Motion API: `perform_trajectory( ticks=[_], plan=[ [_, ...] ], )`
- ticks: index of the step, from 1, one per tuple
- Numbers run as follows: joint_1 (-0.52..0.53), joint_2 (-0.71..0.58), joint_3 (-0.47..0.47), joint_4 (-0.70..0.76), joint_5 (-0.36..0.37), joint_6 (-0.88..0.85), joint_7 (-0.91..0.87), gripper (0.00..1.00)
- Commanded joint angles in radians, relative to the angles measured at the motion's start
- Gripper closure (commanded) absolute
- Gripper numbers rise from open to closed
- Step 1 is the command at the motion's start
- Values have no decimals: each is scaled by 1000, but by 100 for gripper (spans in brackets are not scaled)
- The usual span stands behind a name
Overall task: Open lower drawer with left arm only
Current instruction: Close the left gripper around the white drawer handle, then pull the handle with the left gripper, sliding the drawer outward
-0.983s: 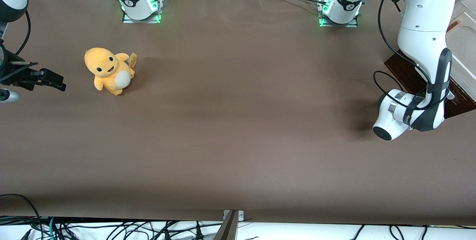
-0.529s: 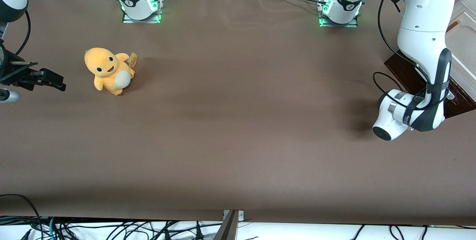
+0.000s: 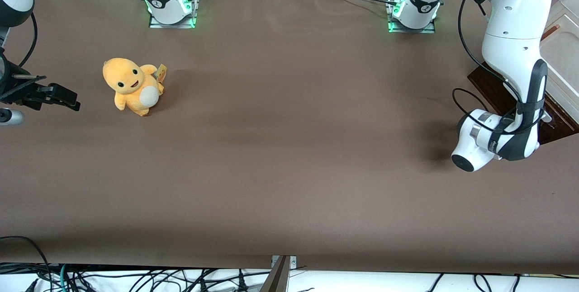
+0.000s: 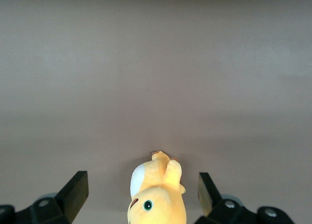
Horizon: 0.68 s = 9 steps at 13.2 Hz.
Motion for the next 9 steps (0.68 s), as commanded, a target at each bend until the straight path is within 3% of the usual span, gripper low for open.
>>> perform_trajectory(
  ticks=[1,9],
  plan=[
    [-14,33,-2,58,27,-8,32,100],
    [-42,47,-3,81,18,-11,40,100]
  ],
)
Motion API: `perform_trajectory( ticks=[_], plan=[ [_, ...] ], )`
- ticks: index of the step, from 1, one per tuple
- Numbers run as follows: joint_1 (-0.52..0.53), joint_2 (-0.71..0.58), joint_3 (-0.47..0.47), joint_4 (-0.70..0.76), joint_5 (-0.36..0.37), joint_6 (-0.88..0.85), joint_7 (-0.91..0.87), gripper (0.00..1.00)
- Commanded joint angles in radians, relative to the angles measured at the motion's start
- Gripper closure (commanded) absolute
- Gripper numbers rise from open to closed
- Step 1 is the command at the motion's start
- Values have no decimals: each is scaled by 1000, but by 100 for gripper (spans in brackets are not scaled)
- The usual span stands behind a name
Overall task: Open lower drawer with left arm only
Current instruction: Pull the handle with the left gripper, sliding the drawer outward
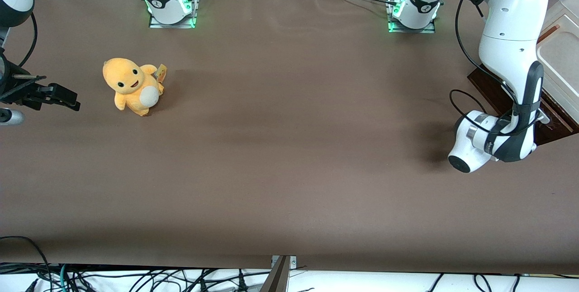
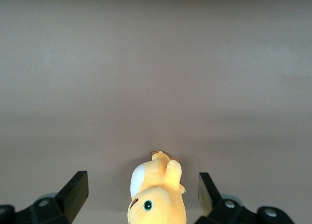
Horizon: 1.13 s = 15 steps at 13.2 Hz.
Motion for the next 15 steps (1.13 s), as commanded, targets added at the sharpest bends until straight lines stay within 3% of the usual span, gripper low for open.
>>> perform_trajectory(
  ticks=[1,15],
  plan=[
    [-30,34,-4,67,18,-2,42,100],
    [-71,63,-7,138,5,-43,66,100]
  ],
)
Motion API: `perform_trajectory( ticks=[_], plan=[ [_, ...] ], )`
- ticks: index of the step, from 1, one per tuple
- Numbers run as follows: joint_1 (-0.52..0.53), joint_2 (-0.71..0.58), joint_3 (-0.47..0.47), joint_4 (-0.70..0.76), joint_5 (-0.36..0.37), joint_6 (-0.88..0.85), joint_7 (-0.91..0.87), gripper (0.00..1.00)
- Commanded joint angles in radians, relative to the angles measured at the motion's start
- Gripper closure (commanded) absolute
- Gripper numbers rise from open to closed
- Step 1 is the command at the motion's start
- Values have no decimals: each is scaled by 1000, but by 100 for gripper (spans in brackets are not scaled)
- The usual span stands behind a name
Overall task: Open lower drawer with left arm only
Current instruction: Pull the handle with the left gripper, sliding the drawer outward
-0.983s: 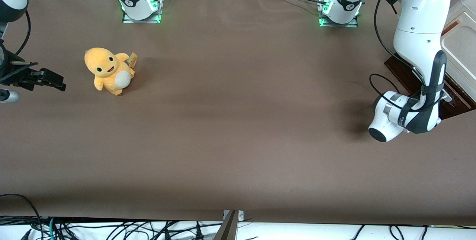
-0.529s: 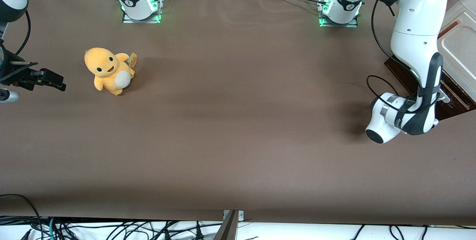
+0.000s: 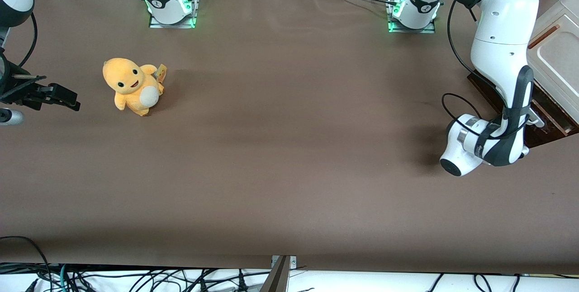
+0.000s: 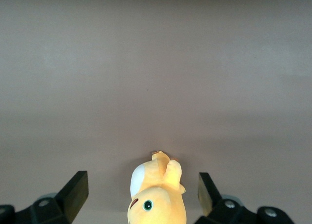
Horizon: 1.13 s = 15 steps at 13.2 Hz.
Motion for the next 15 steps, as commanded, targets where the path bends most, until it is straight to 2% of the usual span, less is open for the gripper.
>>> perform_trajectory(
  ticks=[1,15],
  plan=[
    [-30,32,-1,99,-3,-13,66,100],
    [-61,61,-3,157,-28,-47,87,100]
  ],
)
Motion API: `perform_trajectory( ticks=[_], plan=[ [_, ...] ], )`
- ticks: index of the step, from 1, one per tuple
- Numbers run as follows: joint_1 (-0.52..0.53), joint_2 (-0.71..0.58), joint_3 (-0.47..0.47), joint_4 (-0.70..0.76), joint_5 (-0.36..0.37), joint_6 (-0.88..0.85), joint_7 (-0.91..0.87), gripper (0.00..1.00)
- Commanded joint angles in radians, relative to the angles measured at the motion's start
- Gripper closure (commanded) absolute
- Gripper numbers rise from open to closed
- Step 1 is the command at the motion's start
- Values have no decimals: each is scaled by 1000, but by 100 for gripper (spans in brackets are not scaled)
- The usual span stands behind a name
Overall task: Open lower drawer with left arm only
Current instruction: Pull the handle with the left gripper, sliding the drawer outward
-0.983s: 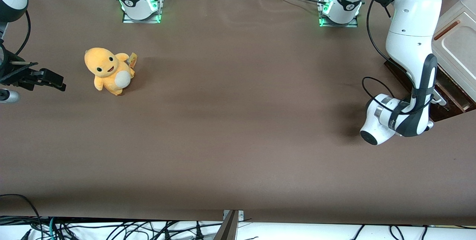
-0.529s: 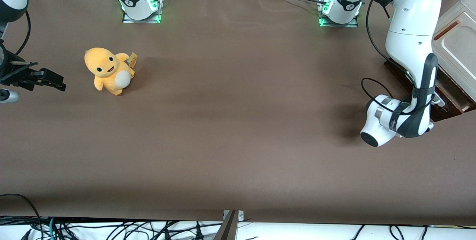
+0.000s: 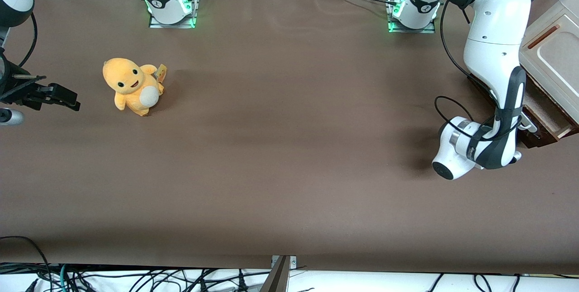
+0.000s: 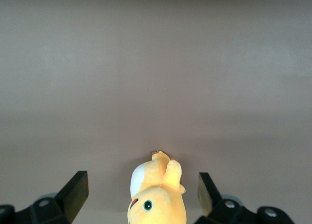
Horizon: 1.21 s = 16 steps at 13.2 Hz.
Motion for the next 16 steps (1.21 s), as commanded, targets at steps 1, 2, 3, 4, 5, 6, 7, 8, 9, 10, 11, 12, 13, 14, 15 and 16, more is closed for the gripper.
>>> perform_trajectory(
  ticks=[1,2,3,4,5,6,7,8,9,10,11,12,13,14,15,16],
  plan=[
    [-30,36,3,93,-9,-23,63,100],
    [-33,36,3,98,-14,-23,63,100],
    [-34,36,3,105,-15,-24,63,100],
    [-34,37,3,105,-15,-24,63,100],
    [-34,40,3,105,-15,-24,63,100],
    [-34,41,3,105,-17,-24,63,100],
    [-34,41,2,105,-17,-24,63,100],
    [-35,42,2,107,-15,-24,63,100],
    [-37,42,0,107,-15,-24,63,100],
    [-41,44,0,108,-14,-24,63,100],
    [-41,47,0,114,-15,-24,63,100],
    [-41,47,0,116,-15,-24,63,100],
    [-41,47,0,119,-15,-24,63,100],
    [-41,47,0,121,-17,-24,63,100],
    [-41,45,0,121,-18,-24,63,100],
    [-41,39,0,121,-32,-24,65,66]
  ],
)
